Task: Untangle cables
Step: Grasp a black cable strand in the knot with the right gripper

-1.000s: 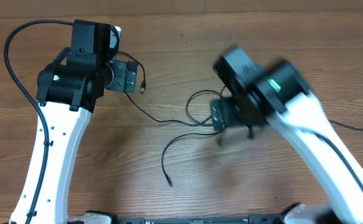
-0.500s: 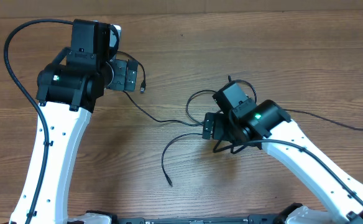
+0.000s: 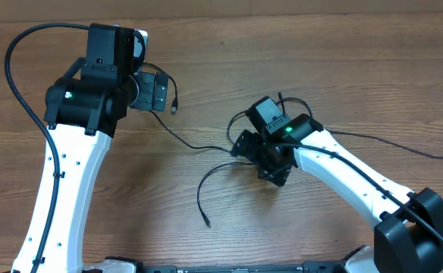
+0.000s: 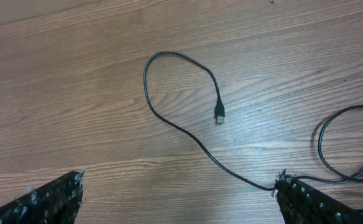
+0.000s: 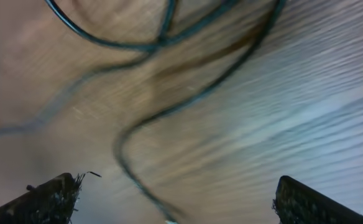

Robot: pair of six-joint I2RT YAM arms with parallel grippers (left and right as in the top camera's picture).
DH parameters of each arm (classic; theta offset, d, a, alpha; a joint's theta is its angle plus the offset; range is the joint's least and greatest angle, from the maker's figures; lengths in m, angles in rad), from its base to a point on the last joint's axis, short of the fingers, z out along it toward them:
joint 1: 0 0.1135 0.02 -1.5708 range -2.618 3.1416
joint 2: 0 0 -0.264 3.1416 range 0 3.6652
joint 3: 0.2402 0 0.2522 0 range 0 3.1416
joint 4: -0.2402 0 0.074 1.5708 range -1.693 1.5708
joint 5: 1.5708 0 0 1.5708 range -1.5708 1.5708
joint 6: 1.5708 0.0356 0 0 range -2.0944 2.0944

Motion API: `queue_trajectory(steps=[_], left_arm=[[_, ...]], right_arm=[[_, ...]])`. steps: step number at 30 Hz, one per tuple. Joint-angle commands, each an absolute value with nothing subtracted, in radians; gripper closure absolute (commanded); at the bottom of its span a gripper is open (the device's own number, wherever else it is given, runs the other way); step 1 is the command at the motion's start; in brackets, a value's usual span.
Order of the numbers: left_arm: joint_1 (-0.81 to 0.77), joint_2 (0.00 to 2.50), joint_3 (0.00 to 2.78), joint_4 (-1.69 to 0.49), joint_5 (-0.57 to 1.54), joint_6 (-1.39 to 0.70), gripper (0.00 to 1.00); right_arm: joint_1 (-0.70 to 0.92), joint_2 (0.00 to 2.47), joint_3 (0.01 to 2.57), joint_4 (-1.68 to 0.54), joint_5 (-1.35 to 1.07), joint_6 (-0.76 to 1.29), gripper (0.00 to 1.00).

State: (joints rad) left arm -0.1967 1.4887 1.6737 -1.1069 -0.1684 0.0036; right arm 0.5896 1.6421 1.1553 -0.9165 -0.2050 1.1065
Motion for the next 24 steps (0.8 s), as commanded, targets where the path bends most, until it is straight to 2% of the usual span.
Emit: queue_trajectory(steps=[1, 6, 18, 24], left_arm=[[-0.199, 1.477, 1.67, -1.103, -0.155, 0.019, 0.0], [-0.199, 1.477, 1.67, -1.103, -0.156, 0.019, 0.0], [-0.199, 1.477, 1.67, -1.103, -0.155, 0.015, 0.0], [-0.199, 1.477, 1.67, -1.103, -0.155, 0.015, 0.01]], right_arm=[[0.586, 1.641, 1.144, -0.856, -0.219, 1.441, 0.0], [0.59, 1.647, 1.144, -0.786, -0.246, 1.612, 0.0], [0.655, 1.797, 1.113, -0.702, -0.323, 1.67, 0.0], [0.656, 1.798, 1.113, -0.693, -0.276, 1.676, 0.04]])
